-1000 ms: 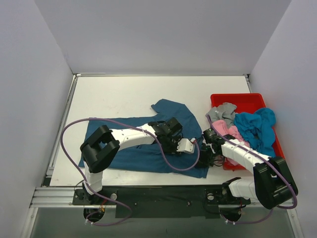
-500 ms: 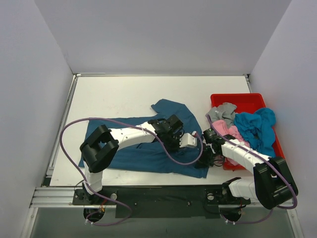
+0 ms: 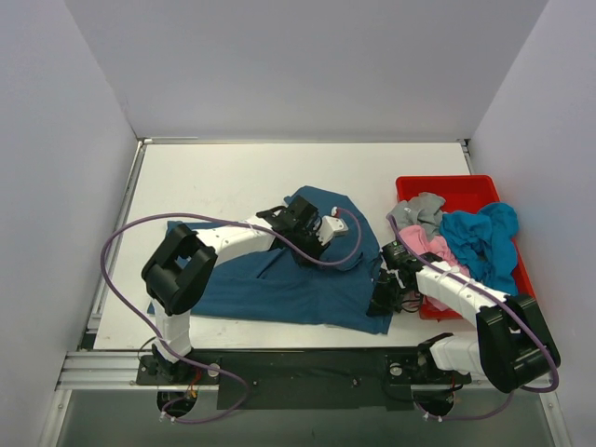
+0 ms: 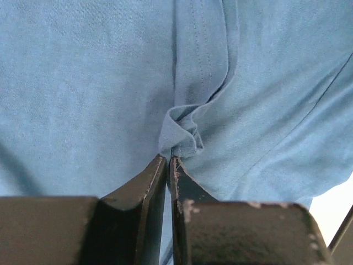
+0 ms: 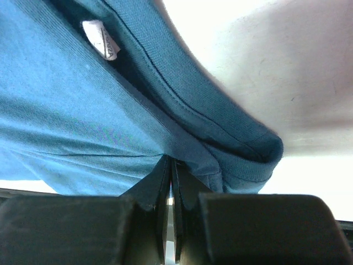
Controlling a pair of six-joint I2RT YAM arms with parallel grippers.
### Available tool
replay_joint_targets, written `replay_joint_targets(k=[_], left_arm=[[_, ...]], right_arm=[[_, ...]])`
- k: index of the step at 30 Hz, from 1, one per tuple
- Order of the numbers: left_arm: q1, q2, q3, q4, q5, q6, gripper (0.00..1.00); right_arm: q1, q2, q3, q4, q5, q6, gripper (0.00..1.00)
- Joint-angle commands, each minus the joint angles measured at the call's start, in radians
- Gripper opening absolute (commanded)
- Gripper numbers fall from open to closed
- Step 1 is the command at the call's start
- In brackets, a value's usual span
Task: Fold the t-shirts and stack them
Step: Fold the flattened tshirt in 1/3 of the way
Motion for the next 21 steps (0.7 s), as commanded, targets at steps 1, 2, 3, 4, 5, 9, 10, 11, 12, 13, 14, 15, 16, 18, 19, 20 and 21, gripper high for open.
replay_joint_targets(k=[1, 2, 3, 4, 5, 9, 10, 11, 12, 13, 14, 15, 16, 18, 19, 20, 21], left_arm=[[0.019, -0.004, -0.017, 0.047, -0.050, -0.109, 0.21], [0.024, -0.004, -0.018, 0.035, -0.065, -0.118, 0.24], [0.033, -0.008, -0.023, 0.029, -0.094, -0.141, 0.28], [0.039, -0.010, -0.023, 0.018, -0.111, -0.152, 0.29], [0.050, -0.011, -0.018, 0.010, -0.125, -0.158, 0.31], [0.056, -0.019, 0.012, -0.028, -0.144, -0.152, 0.42], [0.055, -0.026, 0.020, -0.043, -0.139, -0.152, 0.42], [0.055, -0.030, 0.032, -0.054, -0.118, -0.142, 0.46], [0.055, -0.040, 0.041, -0.071, -0.108, -0.135, 0.48], [0.055, -0.046, 0.060, -0.082, -0.090, -0.125, 0.49], [0.056, -0.056, 0.069, -0.111, -0.081, -0.114, 0.50], [0.056, -0.062, 0.095, -0.126, -0.070, -0.096, 0.50], [0.058, -0.074, 0.107, -0.163, -0.068, -0.085, 0.50], [0.076, -0.111, 0.146, -0.213, -0.082, -0.059, 0.50], [0.088, -0.123, 0.160, -0.238, -0.085, -0.037, 0.52], [0.116, -0.154, 0.163, -0.247, -0.100, -0.025, 0.56], [0.131, -0.169, 0.163, -0.267, -0.107, 0.009, 0.57]], right_arm=[[-0.006, 0.044, -0.051, -0.074, 0.138, -0.010, 0.00], [-0.006, 0.041, -0.053, -0.076, 0.138, -0.010, 0.00], [-0.006, 0.036, -0.054, -0.077, 0.137, -0.008, 0.00], [-0.006, 0.033, -0.054, -0.077, 0.137, -0.008, 0.00], [-0.006, 0.029, -0.053, -0.079, 0.135, -0.008, 0.00], [-0.006, 0.010, -0.028, -0.118, 0.146, -0.022, 0.00], [-0.007, -0.002, -0.019, -0.137, 0.149, -0.028, 0.00], [-0.007, -0.007, -0.001, -0.148, 0.149, -0.031, 0.00], [-0.007, -0.019, 0.010, -0.163, 0.147, -0.039, 0.00], [-0.009, -0.023, 0.042, -0.166, 0.140, -0.045, 0.00], [-0.009, -0.034, 0.059, -0.177, 0.129, -0.063, 0.00], [-0.007, -0.039, 0.111, -0.181, 0.120, -0.083, 0.00], [-0.007, -0.037, 0.180, -0.195, 0.118, -0.094, 0.00], [-0.007, -0.019, 0.307, -0.221, 0.126, -0.142, 0.05], [-0.007, -0.005, 0.352, -0.230, 0.140, -0.186, 0.13], [-0.009, 0.033, 0.457, -0.244, 0.147, -0.215, 0.18], [-0.013, 0.055, 0.514, -0.252, 0.161, -0.258, 0.27]])
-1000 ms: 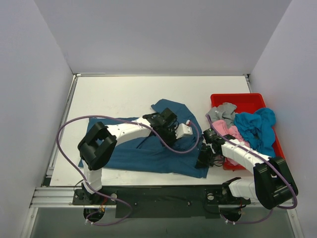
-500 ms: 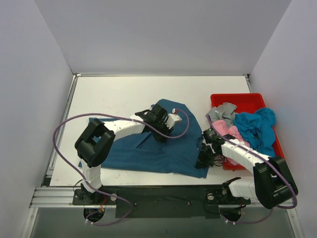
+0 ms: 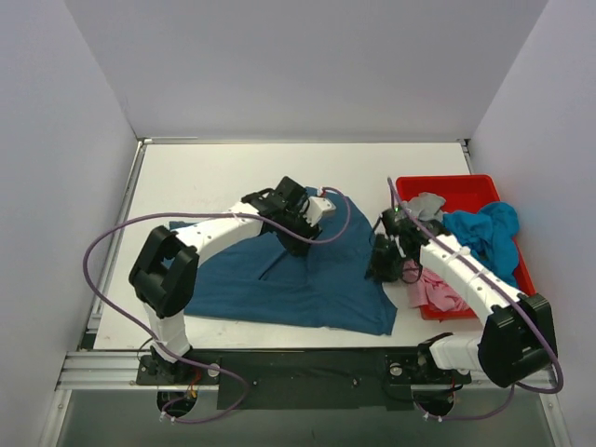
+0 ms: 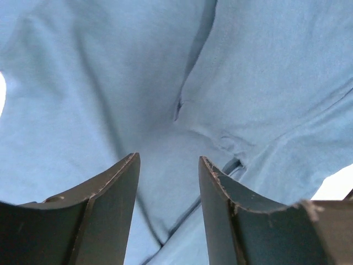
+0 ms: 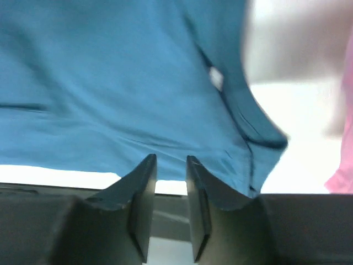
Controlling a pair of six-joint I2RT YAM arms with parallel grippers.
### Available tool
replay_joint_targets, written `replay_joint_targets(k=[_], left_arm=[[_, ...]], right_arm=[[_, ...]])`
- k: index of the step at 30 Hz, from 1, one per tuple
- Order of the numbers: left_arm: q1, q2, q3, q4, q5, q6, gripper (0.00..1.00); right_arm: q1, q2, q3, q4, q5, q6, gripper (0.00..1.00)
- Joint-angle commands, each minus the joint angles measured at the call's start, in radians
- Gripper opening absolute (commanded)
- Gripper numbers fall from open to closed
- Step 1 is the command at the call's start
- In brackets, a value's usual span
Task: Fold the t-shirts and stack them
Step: Fold the flattened tshirt in 1/3 of the way, then grap the side of the flattened tshirt furthest away from the robot with both arms
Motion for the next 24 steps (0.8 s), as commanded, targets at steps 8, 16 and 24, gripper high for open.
replay_joint_targets(k=[8, 16, 24], left_arm=[[0.446, -0.242, -0.001, -0.173, -0.101, 0.325, 0.76], [0.851, -0.026, 0.198, -0.287, -0.068, 0.566, 0.77], [0.918, 0.265, 0.460, -0.431, -0.076, 0.627, 0.78]], right_arm=[[-0.110, 0.545, 0.904, -0.151, 0.094, -0.359, 0.57], [-0.172, 1.120, 1.539, -0.272, -0.012, -0.420, 0.66], [-0.183, 1.291, 1.586, -0.214, -0.197, -0.383, 0.63]])
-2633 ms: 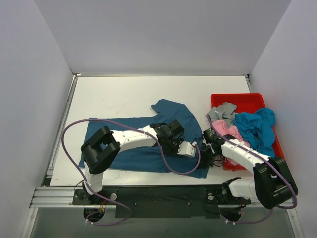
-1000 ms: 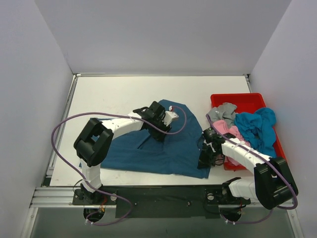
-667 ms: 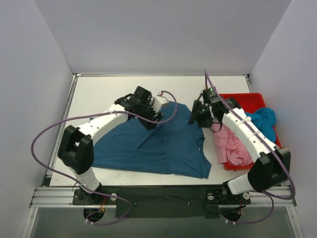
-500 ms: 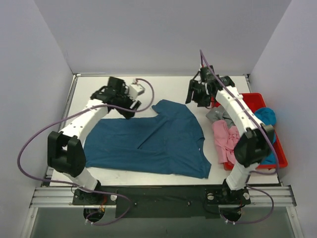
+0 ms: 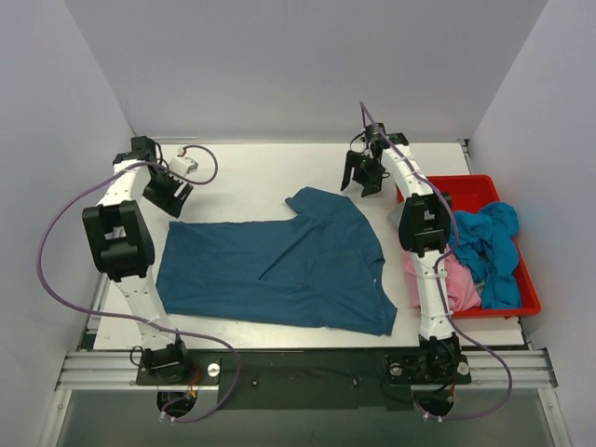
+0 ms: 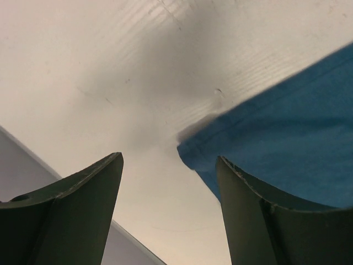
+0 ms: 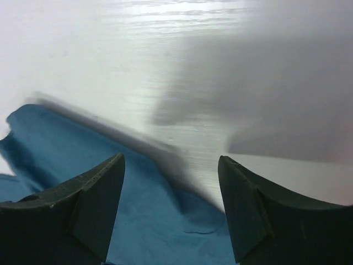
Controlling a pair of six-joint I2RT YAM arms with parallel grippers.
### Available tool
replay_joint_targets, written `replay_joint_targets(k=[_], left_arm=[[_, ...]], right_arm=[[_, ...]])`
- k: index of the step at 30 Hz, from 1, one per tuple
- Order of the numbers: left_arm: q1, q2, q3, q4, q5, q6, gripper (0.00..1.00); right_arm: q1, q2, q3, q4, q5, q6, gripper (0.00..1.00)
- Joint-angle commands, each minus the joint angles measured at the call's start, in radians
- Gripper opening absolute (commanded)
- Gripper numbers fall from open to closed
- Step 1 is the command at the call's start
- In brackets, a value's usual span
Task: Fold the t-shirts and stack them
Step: Grap the side of the flattened tshirt furthest away from the robot with both arms
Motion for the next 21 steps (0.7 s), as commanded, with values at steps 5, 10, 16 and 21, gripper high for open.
replay_joint_targets(k=[5, 10, 16, 21], left_arm=[[0.003, 0.165, 0.161, -0.134, 0.016, 0.140, 0.85], [0.000, 0.195, 0.167, -0.210, 0.076, 0.202, 0.85], [-0.006, 0.177, 0.119, -0.228, 0.056, 0.244, 0.70], [-0.005, 0.136, 0.125, -0.242, 0.096, 0.251, 0.00]], right_arm=[[0.004, 0.013, -0.050, 0.021, -0.168, 0.035, 0.51], [0.004, 0.000, -0.079, 0.023, -0.252, 0.056, 0.35], [-0.008, -0.065, -0.102, 0.027, -0.307, 0.078, 0.00], [-0.006, -0.218, -0.192, 0.035, -0.295, 0.069, 0.00]])
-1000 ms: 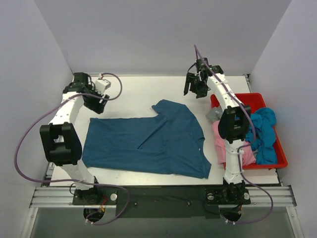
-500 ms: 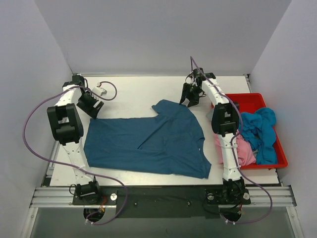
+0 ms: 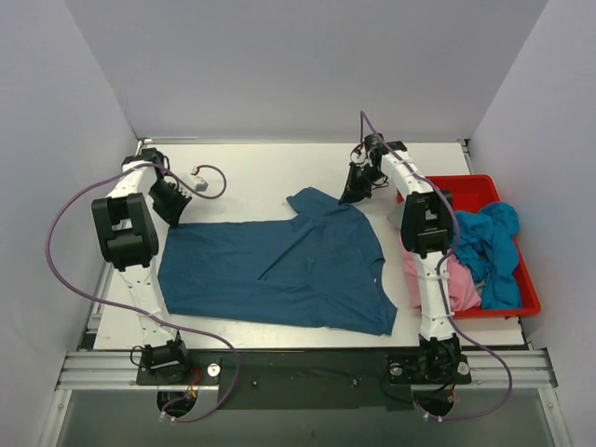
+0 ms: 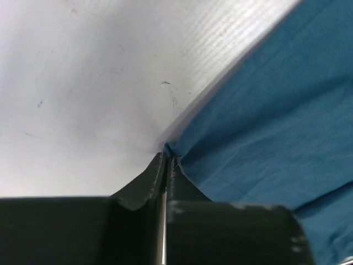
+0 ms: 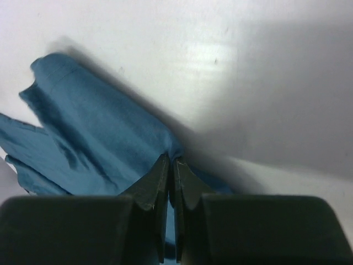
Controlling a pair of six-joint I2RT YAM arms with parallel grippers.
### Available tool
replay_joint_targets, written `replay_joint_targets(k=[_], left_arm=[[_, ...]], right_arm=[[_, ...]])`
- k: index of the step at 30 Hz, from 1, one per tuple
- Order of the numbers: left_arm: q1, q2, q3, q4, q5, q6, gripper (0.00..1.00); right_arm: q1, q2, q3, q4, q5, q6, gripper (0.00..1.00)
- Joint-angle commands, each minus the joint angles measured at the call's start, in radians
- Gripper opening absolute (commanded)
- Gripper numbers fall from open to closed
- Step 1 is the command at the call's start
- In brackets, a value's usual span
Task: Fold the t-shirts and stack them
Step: Grap the side of the flattened tshirt furthest away from the robot with both arms, then fold the other side of the tshirt into a rectangle
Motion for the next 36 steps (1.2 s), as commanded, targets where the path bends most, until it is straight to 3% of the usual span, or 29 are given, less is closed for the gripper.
replay_joint_targets(k=[1, 7, 13, 18, 23, 28, 36], left_arm=[[-0.003, -0.071, 0.011, -0.054, 0.071, 0.033, 0.00], [0.001, -0.261, -0.089, -0.028, 0.117, 0.062, 0.00], [0.004, -0.505, -0.334, 0.029, 0.059, 0.131, 0.00], [0.006, -0.603, -0.478, 0.041, -0.032, 0.223, 0.00], [0.006, -0.634, -0.665, 0.109, -0.093, 0.260, 0.00], [0.001, -0.620, -0.745, 0.222, -0.142, 0.282, 0.00], [-0.020, -0.603, -0.611, 0.268, -0.126, 0.249, 0.00]], right_arm=[[-0.002, -0.213, -0.076, -0.021, -0.024, -0.004, 0.00], [0.020, -0.507, -0.425, -0.013, 0.002, -0.037, 0.00], [0.072, -0.846, -0.804, -0.011, 0.045, -0.020, 0.00], [0.121, -1.027, -1.033, -0.024, 0.143, 0.024, 0.00], [0.193, -1.133, -1.309, 0.088, 0.186, 0.136, 0.00], [0.208, -1.144, -1.443, 0.162, 0.249, 0.204, 0.00], [0.237, -1.205, -1.362, 0.055, 0.317, 0.203, 0.00]])
